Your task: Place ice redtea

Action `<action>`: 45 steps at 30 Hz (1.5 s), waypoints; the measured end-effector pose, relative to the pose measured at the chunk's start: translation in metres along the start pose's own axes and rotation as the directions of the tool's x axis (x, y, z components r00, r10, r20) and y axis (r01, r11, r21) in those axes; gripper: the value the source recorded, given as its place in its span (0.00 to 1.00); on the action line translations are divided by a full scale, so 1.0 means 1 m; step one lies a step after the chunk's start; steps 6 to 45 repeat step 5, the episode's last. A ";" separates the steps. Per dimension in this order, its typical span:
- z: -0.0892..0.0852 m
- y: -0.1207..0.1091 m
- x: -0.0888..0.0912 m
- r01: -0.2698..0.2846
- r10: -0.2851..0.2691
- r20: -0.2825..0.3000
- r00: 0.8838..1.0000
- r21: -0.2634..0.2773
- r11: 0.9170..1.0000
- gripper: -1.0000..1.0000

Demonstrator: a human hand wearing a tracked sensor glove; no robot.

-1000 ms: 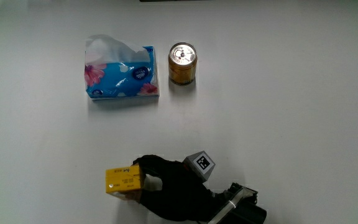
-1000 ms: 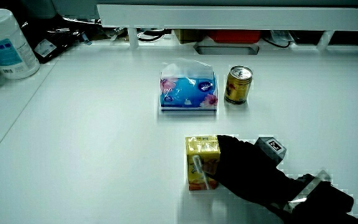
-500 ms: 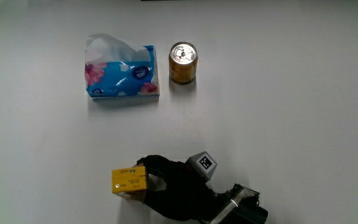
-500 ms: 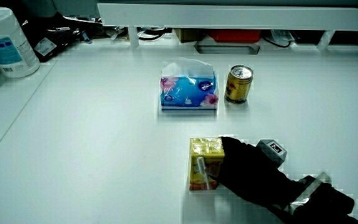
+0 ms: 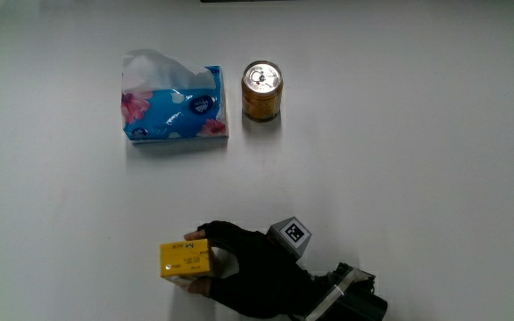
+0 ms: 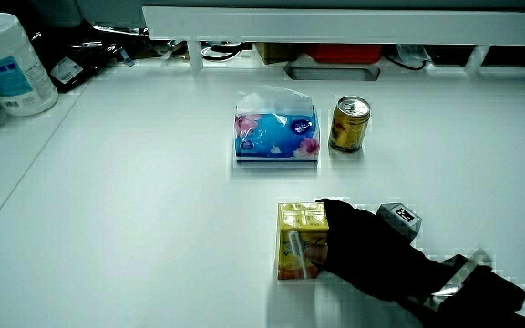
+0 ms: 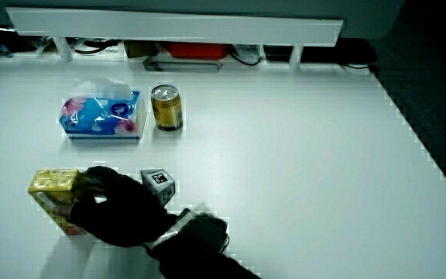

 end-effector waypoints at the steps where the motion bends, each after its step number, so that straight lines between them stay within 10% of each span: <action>1: 0.001 0.000 -0.002 0.023 -0.023 0.006 1.000 -0.008 1.000 0.19; 45: 0.010 0.000 -0.016 0.050 -0.048 0.039 0.998 -0.048 0.998 0.10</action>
